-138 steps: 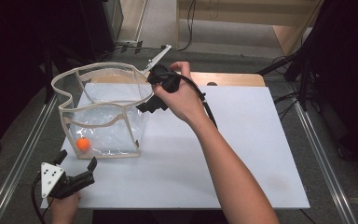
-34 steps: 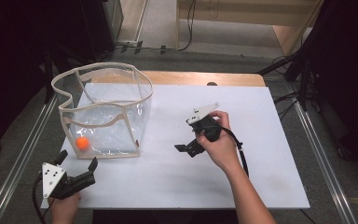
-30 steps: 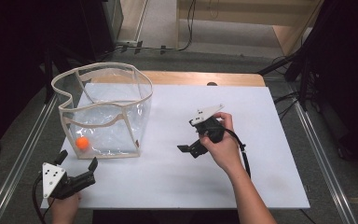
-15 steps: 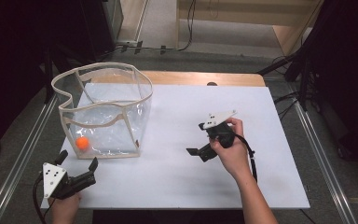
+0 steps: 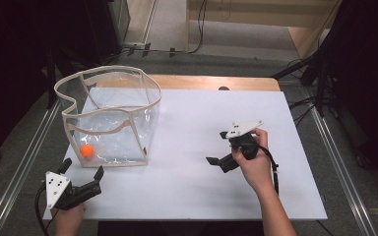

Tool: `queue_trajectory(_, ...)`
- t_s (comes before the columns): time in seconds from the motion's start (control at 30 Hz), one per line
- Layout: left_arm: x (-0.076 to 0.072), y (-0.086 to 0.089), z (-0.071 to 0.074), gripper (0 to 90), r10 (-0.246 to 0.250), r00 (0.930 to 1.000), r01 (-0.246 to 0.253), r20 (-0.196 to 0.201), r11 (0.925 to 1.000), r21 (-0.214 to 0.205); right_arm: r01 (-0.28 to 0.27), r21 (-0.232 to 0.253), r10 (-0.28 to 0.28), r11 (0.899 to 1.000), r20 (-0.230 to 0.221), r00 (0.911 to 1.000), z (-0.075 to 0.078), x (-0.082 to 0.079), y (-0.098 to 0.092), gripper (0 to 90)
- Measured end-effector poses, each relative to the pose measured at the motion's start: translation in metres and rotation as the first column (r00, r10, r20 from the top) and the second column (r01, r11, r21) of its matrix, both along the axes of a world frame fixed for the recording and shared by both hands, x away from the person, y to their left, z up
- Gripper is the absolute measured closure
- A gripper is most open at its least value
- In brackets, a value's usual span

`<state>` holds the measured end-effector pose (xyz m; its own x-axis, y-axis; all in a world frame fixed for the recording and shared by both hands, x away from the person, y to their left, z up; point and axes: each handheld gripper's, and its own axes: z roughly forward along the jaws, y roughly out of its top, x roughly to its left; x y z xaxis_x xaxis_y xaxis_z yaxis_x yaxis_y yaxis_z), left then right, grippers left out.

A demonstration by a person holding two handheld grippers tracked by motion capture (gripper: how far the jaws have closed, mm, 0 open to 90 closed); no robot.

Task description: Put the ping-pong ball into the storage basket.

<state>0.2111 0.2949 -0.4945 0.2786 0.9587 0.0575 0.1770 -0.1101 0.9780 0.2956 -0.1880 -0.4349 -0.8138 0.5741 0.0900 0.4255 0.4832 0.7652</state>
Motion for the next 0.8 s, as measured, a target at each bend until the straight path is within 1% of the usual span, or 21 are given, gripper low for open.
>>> queue_trajectory(0.3,0.0,0.0,0.0,0.0,-0.001,1.0,0.001,-0.001,1.0,-0.001,0.034,0.019,-0.034,0.999,-0.011,0.9993,-0.008,-0.007,-0.016,0.0)
queue_trajectory(0.53,0.0,0.001,0.0,0.0,-0.002,1.0,0.002,-0.002,1.0,-0.002,0.055,0.02,-0.054,0.998,-0.014,0.9984,-0.012,-0.013,-0.026,0.0)
queue_trajectory(0.7,0.0,0.001,0.0,0.0,-0.001,1.0,0.001,-0.002,1.0,-0.003,0.075,0.029,-0.074,0.997,-0.031,0.9968,-0.017,-0.017,-0.033,0.0)
queue_trajectory(0.8,0.0,0.001,0.0,0.0,-0.002,1.0,0.002,-0.002,1.0,-0.002,0.083,0.035,-0.082,0.996,-0.034,0.9961,-0.019,-0.019,-0.037,0.0)
